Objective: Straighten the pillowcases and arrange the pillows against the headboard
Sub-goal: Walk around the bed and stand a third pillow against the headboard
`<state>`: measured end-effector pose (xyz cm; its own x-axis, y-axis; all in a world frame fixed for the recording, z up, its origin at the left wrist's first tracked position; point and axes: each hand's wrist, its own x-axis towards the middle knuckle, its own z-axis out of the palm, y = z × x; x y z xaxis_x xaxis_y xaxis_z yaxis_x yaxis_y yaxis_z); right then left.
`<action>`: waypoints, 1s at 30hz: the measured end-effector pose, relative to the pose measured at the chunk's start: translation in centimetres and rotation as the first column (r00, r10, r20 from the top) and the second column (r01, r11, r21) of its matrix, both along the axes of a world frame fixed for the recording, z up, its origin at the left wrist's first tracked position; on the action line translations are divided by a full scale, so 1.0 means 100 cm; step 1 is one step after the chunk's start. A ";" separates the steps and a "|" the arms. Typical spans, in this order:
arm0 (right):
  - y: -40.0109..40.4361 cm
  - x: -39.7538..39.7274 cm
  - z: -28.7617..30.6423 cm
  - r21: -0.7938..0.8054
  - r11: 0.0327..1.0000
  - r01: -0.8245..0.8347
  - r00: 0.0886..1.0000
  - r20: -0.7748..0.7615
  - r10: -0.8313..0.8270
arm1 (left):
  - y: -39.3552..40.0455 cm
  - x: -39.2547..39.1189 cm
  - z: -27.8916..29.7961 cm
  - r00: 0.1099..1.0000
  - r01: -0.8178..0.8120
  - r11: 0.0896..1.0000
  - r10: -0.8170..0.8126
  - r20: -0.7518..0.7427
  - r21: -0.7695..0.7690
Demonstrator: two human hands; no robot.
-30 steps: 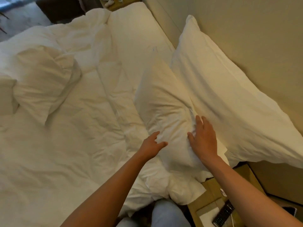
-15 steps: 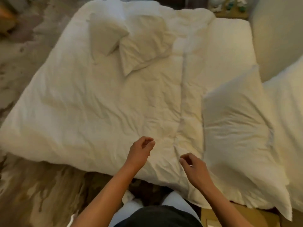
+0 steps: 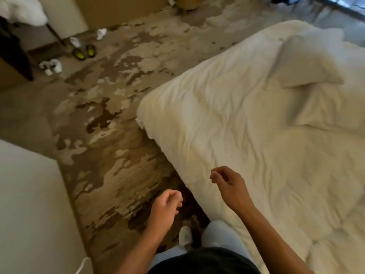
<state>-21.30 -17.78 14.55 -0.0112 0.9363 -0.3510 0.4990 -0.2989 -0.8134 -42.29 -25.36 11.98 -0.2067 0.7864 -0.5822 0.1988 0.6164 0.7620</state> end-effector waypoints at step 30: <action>0.536 -0.457 -0.033 -0.015 0.844 -0.535 0.844 -0.027 0.535 | 0.429 -0.397 0.004 0.809 -0.586 0.810 0.585 0.063 0.008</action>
<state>-66.99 35.86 11.21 -0.5161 0.7753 -0.3642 0.5693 -0.0073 -0.8221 -81.98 17.53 12.38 -0.6009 0.5415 -0.5879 -0.2361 0.5824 0.7778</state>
